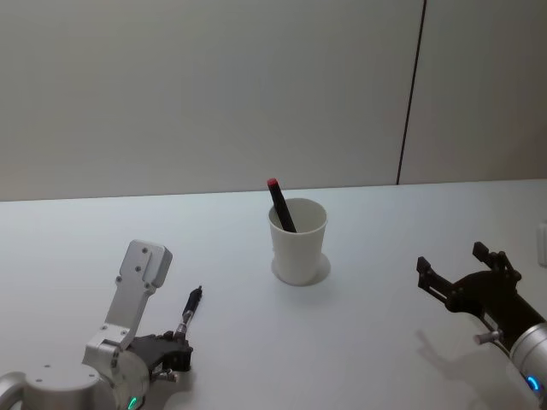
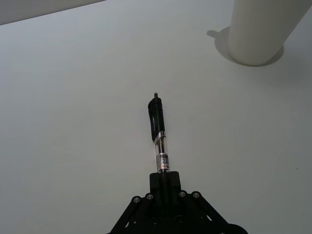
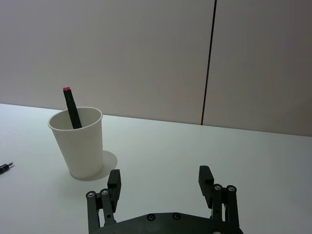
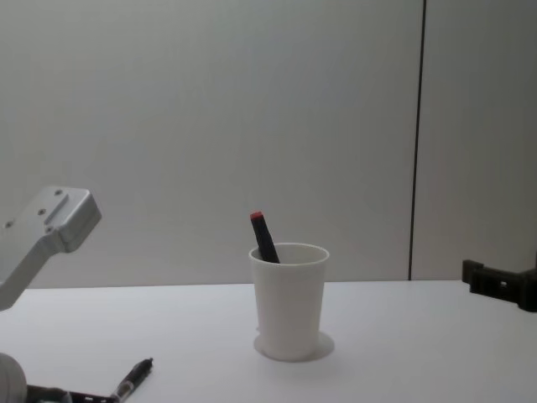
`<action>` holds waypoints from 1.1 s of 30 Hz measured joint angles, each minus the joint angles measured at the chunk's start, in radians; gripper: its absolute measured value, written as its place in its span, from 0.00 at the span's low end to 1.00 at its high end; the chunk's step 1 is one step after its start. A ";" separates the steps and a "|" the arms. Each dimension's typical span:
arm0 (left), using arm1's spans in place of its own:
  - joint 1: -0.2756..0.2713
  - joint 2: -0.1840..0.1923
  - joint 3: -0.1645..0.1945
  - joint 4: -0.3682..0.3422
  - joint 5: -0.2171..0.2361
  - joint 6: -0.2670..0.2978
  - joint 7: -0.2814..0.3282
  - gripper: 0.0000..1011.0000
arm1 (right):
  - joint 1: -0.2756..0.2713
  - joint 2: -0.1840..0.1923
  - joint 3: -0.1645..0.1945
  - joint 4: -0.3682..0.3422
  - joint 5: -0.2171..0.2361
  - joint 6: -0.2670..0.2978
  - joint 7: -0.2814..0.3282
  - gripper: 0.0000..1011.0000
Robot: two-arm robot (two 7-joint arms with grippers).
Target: Place the pen into the pen holder.
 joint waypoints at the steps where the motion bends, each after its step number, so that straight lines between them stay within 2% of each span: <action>1: 0.000 0.000 0.000 0.000 0.001 0.000 0.000 0.12 | 0.000 0.000 0.000 0.000 0.000 0.000 0.000 0.99; 6: 0.004 -0.001 -0.002 -0.004 0.006 -0.009 0.000 0.12 | 0.000 0.000 0.000 0.000 0.000 0.000 0.000 0.99; 13: 0.009 -0.001 -0.007 -0.017 0.022 -0.056 0.006 0.12 | 0.000 0.000 0.000 0.000 0.000 0.000 0.000 0.99; 25: 0.016 0.002 -0.022 -0.047 0.053 -0.186 0.018 0.12 | 0.000 0.000 0.000 0.000 0.000 0.000 0.000 0.99; 33: 0.017 0.010 -0.030 -0.059 0.086 -0.298 -0.029 0.12 | 0.000 0.000 0.000 0.000 0.000 0.000 0.000 0.99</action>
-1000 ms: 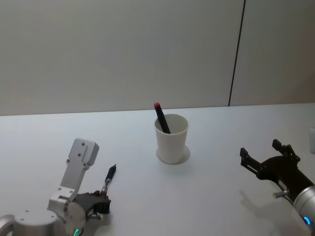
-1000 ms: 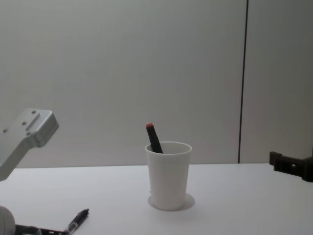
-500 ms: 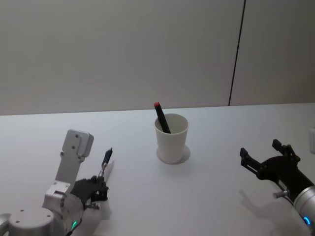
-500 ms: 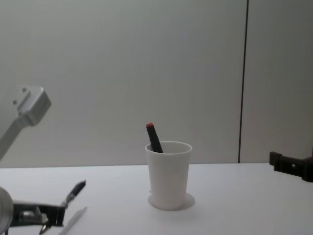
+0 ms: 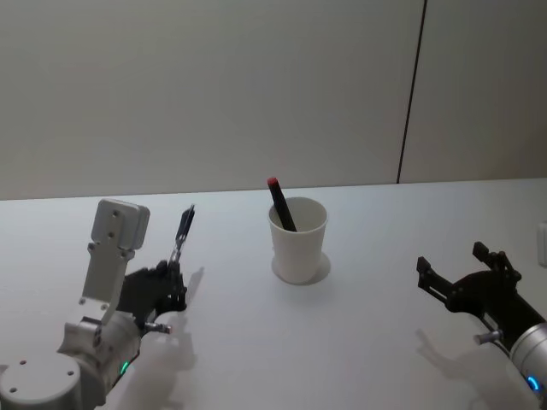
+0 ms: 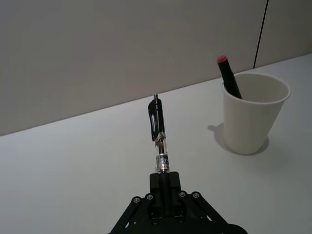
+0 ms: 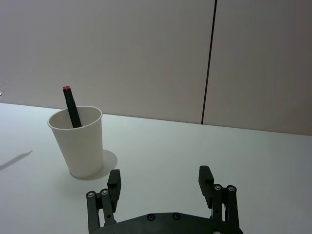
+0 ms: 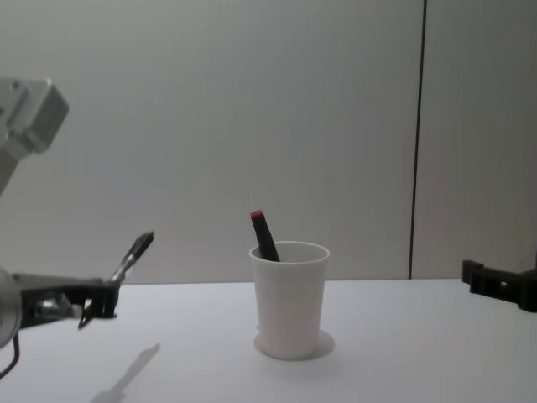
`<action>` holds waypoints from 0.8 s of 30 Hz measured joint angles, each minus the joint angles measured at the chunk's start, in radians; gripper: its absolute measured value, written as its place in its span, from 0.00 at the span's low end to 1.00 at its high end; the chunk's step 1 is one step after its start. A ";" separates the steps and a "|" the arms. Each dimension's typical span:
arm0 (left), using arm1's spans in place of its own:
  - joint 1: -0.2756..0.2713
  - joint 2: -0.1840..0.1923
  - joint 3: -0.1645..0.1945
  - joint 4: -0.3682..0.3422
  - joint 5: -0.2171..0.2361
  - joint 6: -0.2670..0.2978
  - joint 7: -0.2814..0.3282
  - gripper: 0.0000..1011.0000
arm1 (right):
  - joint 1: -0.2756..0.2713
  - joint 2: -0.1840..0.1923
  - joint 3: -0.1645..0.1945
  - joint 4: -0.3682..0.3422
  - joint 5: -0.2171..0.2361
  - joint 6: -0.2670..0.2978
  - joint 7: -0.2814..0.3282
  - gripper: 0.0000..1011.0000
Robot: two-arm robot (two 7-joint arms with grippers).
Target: Place the pen into the pen holder.
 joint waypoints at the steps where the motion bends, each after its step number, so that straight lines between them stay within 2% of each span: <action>1: 0.000 0.001 0.000 0.000 0.003 -0.011 -0.007 0.12 | 0.000 0.000 0.000 0.000 0.000 0.000 0.000 0.99; 14: -0.019 0.006 -0.002 0.013 0.072 -0.223 -0.158 0.12 | 0.000 0.000 0.000 0.000 0.000 0.000 0.000 0.99; 24: -0.038 -0.007 0.011 0.028 0.127 -0.323 -0.256 0.12 | 0.000 0.000 0.000 0.000 0.000 0.000 0.000 0.99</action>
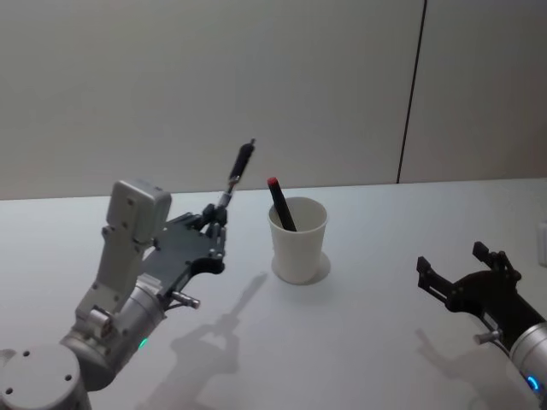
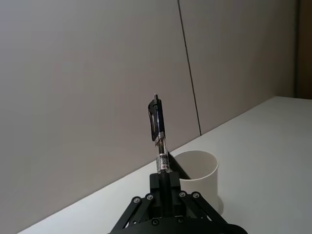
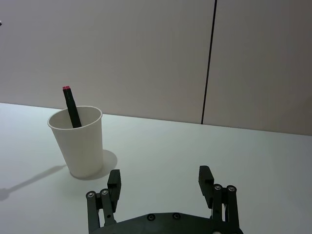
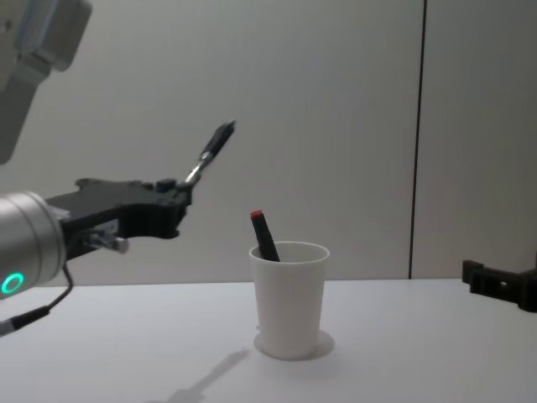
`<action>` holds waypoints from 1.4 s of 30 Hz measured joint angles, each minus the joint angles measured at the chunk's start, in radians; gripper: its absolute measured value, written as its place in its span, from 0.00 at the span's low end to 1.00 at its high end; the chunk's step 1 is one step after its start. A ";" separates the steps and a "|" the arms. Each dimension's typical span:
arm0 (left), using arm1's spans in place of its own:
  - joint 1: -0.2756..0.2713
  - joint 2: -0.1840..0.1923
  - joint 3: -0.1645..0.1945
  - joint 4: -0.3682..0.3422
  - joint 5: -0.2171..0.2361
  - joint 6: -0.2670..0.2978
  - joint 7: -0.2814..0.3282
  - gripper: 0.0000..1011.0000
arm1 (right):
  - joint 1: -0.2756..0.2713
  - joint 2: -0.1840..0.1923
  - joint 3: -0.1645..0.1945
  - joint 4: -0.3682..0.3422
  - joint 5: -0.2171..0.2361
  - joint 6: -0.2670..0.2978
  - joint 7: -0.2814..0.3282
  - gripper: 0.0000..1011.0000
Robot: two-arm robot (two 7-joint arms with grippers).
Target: Place the pen into the pen holder.
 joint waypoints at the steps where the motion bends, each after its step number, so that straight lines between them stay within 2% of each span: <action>1: -0.002 -0.003 0.003 0.002 0.011 -0.011 -0.014 0.12 | 0.000 0.000 0.000 0.000 0.000 0.000 0.000 0.99; 10: -0.019 -0.022 0.025 0.014 0.078 -0.059 -0.082 0.12 | 0.000 0.000 0.000 0.000 0.000 0.000 0.000 0.99; 22: -0.048 -0.060 0.057 0.044 0.162 -0.085 -0.146 0.12 | 0.000 0.000 0.000 0.000 0.000 0.000 0.000 0.99; 42: -0.098 -0.128 0.097 0.110 0.214 -0.109 -0.201 0.12 | 0.000 0.000 0.000 0.000 0.000 0.000 0.000 0.99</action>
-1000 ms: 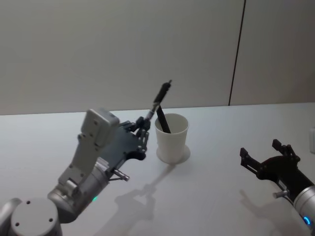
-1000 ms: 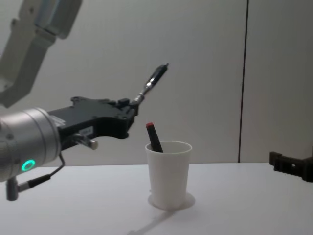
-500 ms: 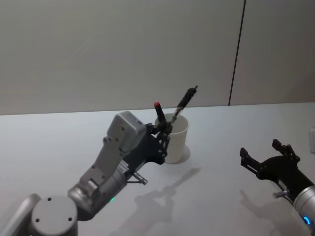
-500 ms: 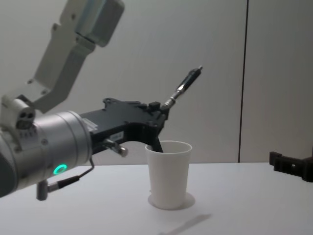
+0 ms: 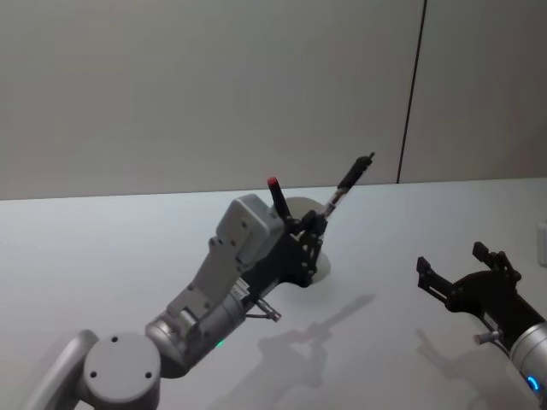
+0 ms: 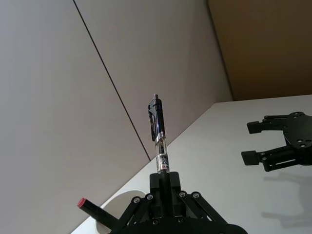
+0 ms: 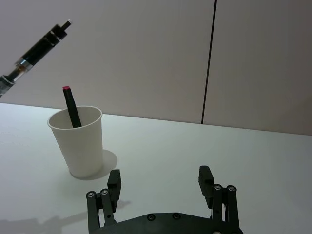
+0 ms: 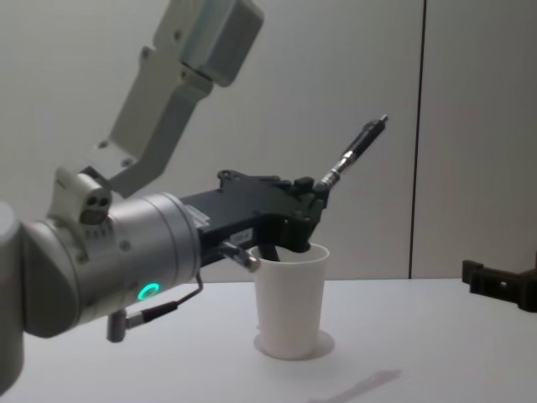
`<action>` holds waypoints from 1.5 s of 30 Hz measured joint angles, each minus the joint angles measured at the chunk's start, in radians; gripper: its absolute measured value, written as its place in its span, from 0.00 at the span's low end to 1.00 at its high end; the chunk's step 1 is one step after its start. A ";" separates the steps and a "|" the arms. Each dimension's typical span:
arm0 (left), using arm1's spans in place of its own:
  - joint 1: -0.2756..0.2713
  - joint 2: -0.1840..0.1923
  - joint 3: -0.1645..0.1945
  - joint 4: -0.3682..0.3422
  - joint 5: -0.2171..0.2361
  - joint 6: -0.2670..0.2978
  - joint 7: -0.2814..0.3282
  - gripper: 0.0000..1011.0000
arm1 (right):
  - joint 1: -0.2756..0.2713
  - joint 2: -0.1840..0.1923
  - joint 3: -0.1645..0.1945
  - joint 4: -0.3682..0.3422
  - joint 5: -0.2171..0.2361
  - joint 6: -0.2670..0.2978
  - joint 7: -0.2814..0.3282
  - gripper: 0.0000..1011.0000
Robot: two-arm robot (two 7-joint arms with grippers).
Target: Place the pen into the pen holder.
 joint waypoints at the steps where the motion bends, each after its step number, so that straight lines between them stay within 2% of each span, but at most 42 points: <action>1: -0.001 -0.002 0.001 0.002 0.001 -0.001 -0.002 0.12 | 0.000 0.000 0.000 0.000 0.000 0.000 0.000 0.99; 22: -0.025 -0.029 0.014 0.038 0.010 -0.018 -0.030 0.12 | 0.000 0.000 0.000 0.000 0.000 -0.001 0.001 0.99; 32: -0.027 -0.032 0.016 0.042 0.011 -0.020 -0.034 0.12 | -0.004 0.003 0.001 -0.005 0.010 -0.039 0.025 0.99; 38: -0.028 -0.033 0.017 0.043 0.012 -0.020 -0.035 0.12 | -0.008 0.008 0.006 -0.009 0.041 -0.084 0.061 0.99; 44: -0.029 -0.033 0.017 0.044 0.012 -0.021 -0.035 0.12 | -0.012 0.012 0.013 -0.011 0.098 -0.124 0.102 0.99; 45: -0.029 -0.033 0.017 0.044 0.012 -0.021 -0.035 0.12 | -0.012 0.013 0.015 -0.011 0.118 -0.134 0.115 0.99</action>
